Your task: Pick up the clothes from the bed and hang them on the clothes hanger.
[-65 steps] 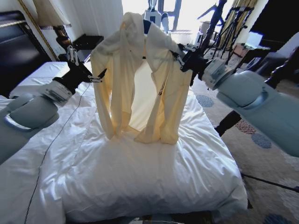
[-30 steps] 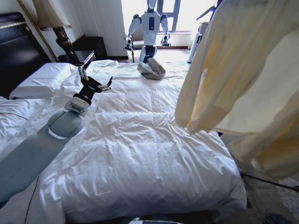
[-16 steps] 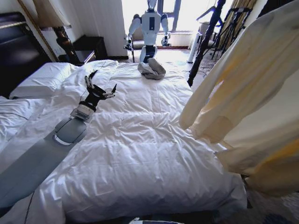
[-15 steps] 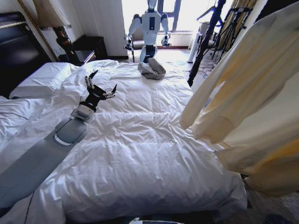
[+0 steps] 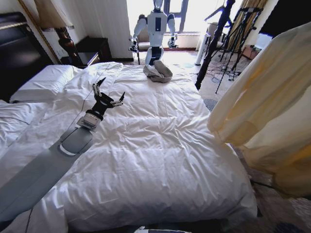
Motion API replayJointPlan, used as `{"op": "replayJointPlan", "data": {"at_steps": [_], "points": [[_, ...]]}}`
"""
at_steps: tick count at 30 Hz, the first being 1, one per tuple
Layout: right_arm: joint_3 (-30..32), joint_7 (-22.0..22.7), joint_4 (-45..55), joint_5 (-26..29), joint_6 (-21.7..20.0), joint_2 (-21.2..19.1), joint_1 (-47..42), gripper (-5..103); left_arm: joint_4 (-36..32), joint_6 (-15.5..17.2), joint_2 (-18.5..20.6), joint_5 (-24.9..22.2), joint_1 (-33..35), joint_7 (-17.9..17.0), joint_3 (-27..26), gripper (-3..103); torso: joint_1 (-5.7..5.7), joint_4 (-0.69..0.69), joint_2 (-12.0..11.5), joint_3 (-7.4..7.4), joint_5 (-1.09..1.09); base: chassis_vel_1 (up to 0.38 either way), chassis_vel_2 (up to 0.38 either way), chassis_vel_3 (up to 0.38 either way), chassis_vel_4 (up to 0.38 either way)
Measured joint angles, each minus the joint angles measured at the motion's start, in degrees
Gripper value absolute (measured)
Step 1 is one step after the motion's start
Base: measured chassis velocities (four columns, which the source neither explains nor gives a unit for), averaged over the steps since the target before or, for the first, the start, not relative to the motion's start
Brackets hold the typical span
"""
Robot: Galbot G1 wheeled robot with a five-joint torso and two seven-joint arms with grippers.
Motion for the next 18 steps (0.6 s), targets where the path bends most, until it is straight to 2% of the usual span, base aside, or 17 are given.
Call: {"op": "replayJointPlan", "data": {"at_steps": [6,13,18], "points": [[-0.02,1.19,-3.07,-0.51,-1.22,4.08,-0.27,15,-0.25,-0.03,-0.52,0.54,0.98,-0.11,-0.13,100,0.00,0.01,0.00,0.00,-0.02,0.000,0.000,0.000,0.000],[-0.88,1.91,-5.40,-1.05,-2.69,7.07,-0.14,15,-0.22,-0.03,-1.01,0.72,1.17,-0.06,-0.14,100,0.00,0.00,0.00,0.00,-0.03,0.000,0.000,0.000,0.000],[-5.33,2.29,-5.81,-1.57,-4.42,8.44,2.71,15,-0.18,-0.04,-1.58,0.89,1.61,-0.02,-0.13,100,0.00,-0.01,0.00,0.00,0.00,0.000,0.000,0.000,0.000]]}}
